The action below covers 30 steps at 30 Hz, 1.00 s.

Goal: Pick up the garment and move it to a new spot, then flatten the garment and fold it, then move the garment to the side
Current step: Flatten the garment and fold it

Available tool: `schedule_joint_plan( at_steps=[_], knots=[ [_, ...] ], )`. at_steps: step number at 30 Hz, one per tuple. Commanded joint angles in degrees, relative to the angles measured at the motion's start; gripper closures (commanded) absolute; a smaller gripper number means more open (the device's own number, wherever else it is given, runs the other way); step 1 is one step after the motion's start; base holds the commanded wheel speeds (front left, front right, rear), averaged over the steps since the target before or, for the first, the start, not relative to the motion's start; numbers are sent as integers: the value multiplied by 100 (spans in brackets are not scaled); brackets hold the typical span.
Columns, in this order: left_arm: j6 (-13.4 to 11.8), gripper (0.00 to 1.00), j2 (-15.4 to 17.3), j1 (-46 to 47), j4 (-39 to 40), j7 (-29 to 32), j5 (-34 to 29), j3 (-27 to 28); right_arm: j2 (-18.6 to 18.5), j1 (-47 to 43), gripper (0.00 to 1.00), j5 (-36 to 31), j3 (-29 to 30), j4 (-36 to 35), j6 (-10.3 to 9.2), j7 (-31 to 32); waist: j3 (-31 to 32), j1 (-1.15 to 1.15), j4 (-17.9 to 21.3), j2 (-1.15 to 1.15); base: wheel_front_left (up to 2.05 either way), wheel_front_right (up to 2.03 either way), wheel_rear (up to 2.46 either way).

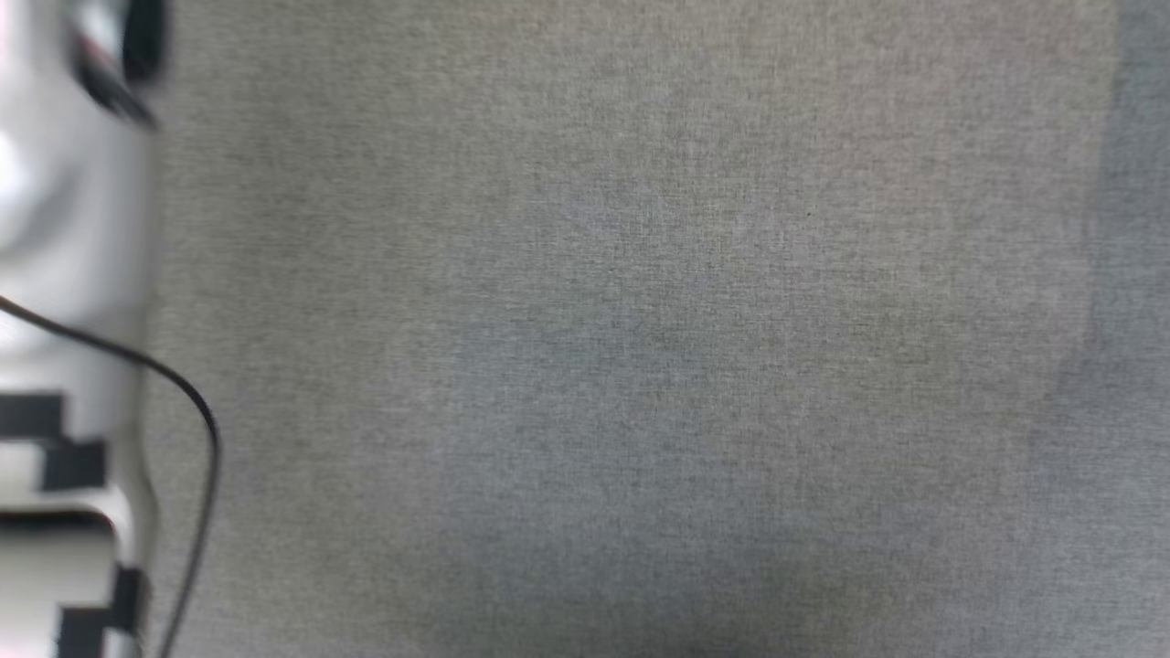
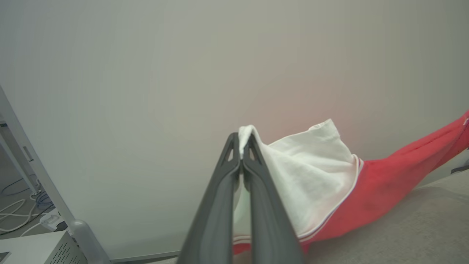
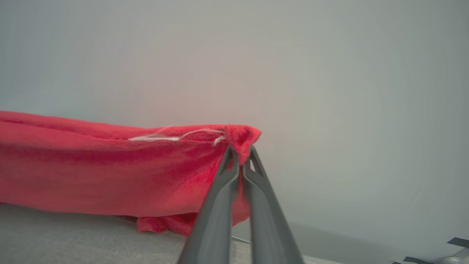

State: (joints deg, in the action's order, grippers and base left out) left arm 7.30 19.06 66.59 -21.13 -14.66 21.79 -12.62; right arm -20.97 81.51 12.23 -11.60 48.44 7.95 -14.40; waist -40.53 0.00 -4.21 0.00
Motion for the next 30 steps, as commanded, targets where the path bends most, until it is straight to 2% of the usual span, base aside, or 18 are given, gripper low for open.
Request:
schedule_joint_plan(
  at_steps=[1,6,14,25,30],
  knots=[
    [16,100,-61,-322,69,-33,61,-95,-63,-282,100,144,-64,-103,-46,-46,389,0,-156,0,0,0,0],
    [17,100,-110,-1383,178,-33,214,-460,-197,-1344,100,515,-445,-471,-46,-56,934,0,-265,0,0,0,0],
    [18,100,45,-2745,95,-33,383,-744,-353,-2778,100,1113,-1090,-930,-46,-59,1636,0,-352,0,0,0,0],
    [18,100,465,-4186,-180,-34,594,-794,-597,-3964,100,1867,-2043,-1052,-46,-58,2443,0,-422,0,0,0,0],
    [18,100,571,-4714,-127,-34,638,-794,-758,-4391,100,2156,-2276,-1143,-46,-59,2744,0,-472,0,0,0,0]
  ],
)
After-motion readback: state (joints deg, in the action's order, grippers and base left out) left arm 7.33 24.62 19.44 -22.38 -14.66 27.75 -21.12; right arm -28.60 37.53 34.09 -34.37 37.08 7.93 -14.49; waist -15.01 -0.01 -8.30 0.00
